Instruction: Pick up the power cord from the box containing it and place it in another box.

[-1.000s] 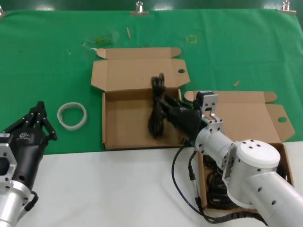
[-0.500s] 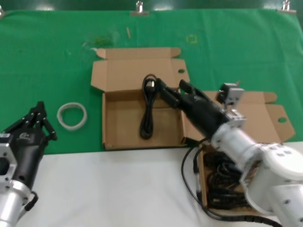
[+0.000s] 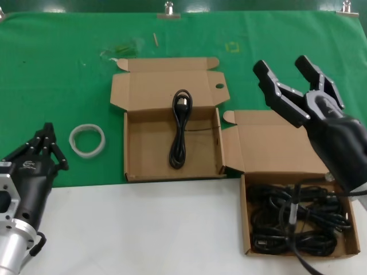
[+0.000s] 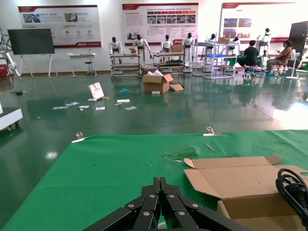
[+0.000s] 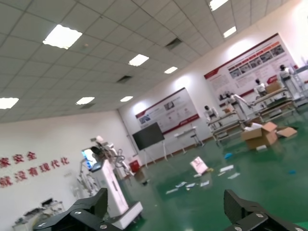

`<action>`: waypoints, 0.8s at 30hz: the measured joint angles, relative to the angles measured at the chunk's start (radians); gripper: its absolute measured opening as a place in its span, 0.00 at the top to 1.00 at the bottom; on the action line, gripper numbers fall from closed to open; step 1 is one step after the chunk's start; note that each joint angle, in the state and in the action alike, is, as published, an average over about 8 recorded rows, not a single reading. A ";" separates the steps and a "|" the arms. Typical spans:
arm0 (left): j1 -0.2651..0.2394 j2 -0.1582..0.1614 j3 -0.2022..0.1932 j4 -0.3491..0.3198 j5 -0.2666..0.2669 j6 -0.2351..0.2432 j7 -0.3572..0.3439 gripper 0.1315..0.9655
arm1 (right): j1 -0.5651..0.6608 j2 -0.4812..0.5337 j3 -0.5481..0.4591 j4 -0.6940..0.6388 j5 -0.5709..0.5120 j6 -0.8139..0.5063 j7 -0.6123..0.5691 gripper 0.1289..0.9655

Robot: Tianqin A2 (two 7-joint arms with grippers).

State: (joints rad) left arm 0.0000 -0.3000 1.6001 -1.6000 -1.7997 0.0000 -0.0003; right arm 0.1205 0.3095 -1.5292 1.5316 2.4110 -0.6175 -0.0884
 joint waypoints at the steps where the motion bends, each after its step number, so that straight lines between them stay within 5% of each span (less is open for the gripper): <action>1: 0.000 0.000 0.000 0.000 0.000 0.000 0.000 0.98 | -0.004 0.000 0.004 0.005 -0.002 0.001 0.000 0.28; 13: 0.000 0.000 0.000 0.000 0.000 0.000 0.000 0.89 | -0.019 -0.001 -0.006 0.013 -0.080 0.080 0.011 0.06; 24: 0.000 0.000 0.000 0.000 0.000 0.000 0.000 0.70 | -0.036 -0.002 -0.017 0.022 -0.171 0.172 0.024 0.00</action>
State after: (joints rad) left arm 0.0000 -0.3000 1.6001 -1.6000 -1.7998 0.0000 -0.0003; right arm 0.0840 0.3071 -1.5464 1.5539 2.2403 -0.4458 -0.0641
